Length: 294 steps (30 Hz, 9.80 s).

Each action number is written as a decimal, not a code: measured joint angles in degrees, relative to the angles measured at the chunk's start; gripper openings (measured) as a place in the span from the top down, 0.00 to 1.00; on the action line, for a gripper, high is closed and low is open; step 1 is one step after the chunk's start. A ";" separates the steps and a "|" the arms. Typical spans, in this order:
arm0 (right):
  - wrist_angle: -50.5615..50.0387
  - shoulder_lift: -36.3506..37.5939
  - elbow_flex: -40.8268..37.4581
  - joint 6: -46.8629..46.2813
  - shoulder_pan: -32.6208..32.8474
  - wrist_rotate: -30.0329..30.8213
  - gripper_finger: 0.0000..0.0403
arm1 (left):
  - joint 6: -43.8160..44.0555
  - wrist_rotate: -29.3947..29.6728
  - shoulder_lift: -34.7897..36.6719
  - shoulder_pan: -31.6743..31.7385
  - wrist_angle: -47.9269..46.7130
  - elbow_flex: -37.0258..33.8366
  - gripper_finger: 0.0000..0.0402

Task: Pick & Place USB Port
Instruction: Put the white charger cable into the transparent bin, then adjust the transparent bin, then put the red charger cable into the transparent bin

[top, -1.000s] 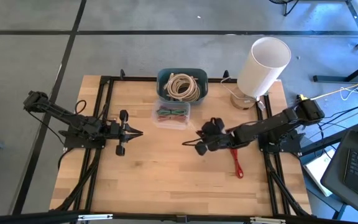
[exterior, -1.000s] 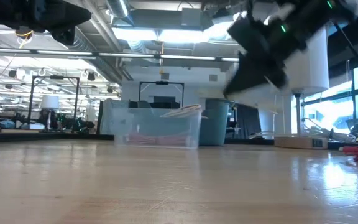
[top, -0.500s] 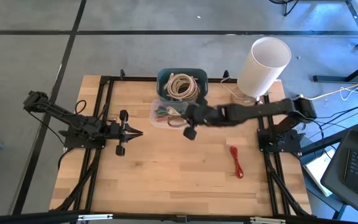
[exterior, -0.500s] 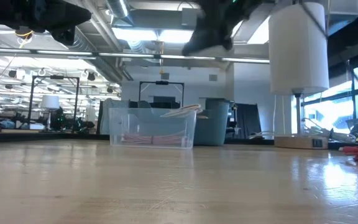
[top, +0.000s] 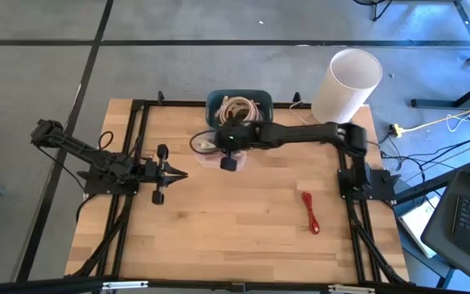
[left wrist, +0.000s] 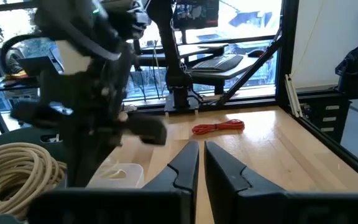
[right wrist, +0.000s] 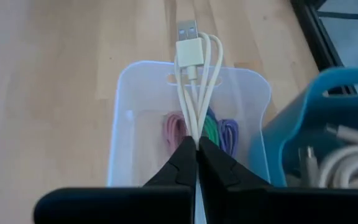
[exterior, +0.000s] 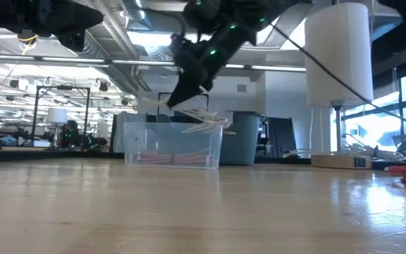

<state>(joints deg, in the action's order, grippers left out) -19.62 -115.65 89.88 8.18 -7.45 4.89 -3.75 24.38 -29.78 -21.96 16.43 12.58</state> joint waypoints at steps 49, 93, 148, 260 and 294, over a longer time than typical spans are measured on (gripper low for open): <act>-8.65 -10.46 4.20 3.76 -5.98 -6.13 0.71 | 0.00 0.00 0.00 -0.02 0.01 0.00 0.96; -40.13 -10.34 12.84 -1.59 0.28 8.02 0.99 | 0.00 0.00 0.00 -0.01 0.01 0.00 0.96; -62.75 19.10 12.84 -24.77 18.83 26.18 1.00 | 0.00 0.00 0.00 -0.02 0.00 0.00 0.96; -15.59 36.67 -58.91 -99.33 48.18 8.49 0.69 | 0.00 0.00 0.00 0.00 0.00 0.00 0.96; -2.10 25.88 -17.98 1.75 0.43 3.53 0.94 | 0.00 0.00 0.02 -0.02 -0.40 0.02 0.96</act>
<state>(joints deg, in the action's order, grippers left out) -21.72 -89.77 71.90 9.93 -7.02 8.41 -3.75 24.38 -29.76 -21.97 16.03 12.60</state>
